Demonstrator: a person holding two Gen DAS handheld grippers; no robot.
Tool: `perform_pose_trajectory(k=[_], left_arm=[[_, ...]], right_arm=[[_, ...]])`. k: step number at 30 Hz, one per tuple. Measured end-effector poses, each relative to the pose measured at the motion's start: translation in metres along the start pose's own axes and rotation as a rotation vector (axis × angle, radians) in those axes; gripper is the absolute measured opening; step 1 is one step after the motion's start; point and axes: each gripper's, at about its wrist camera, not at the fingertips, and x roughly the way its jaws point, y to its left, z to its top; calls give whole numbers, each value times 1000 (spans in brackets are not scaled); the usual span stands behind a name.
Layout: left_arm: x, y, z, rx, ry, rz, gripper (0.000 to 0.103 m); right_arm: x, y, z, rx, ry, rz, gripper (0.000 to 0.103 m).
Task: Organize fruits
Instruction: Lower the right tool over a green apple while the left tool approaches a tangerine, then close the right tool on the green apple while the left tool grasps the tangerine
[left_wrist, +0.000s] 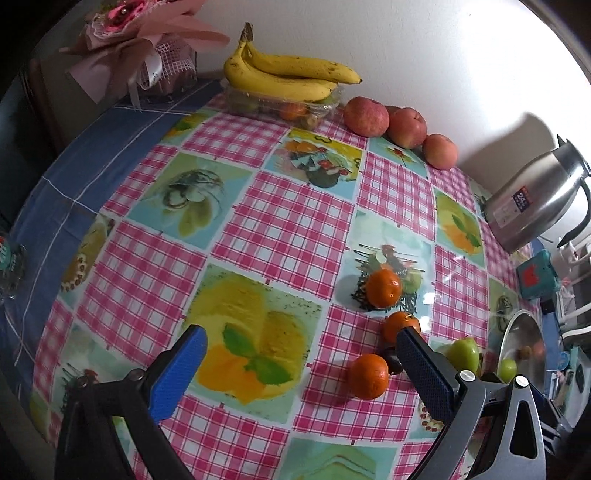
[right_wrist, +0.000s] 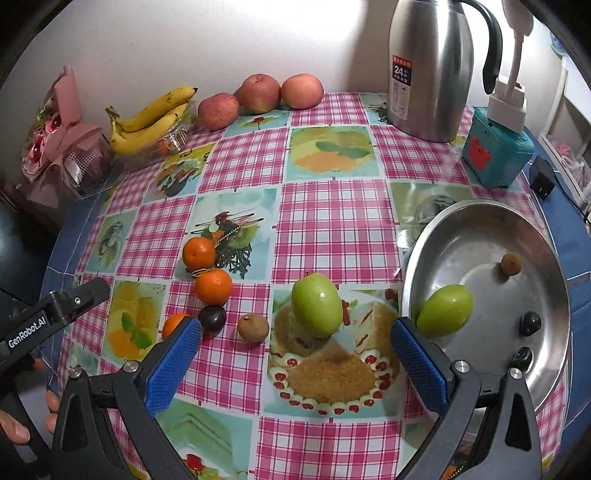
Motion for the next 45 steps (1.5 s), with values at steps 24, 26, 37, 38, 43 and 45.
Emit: perform_pose_trajectory(k=[24,26,37,38,43,45], left_arm=[[47,-26,-19,34,155,-2,92],[49,-28,-20,41,163,0,90],[56,-42,-28,71,208,-39,72],[57,-43,-28,72,211,-45,71],[57,-46,-30,77,221,-64,60],[58,-48,-30,75,227,-81,54]], right_arm=[[47,-11,3,-18,54,-21,78],[50,-12,3,-24,55,-29,77],[63,-17,5,-23,62,-30,69],[64,-16,5,-24,62,-28,68],[67,-15,5,-30,63,-31,56],[68,-16,5,-29,62,-35,55]])
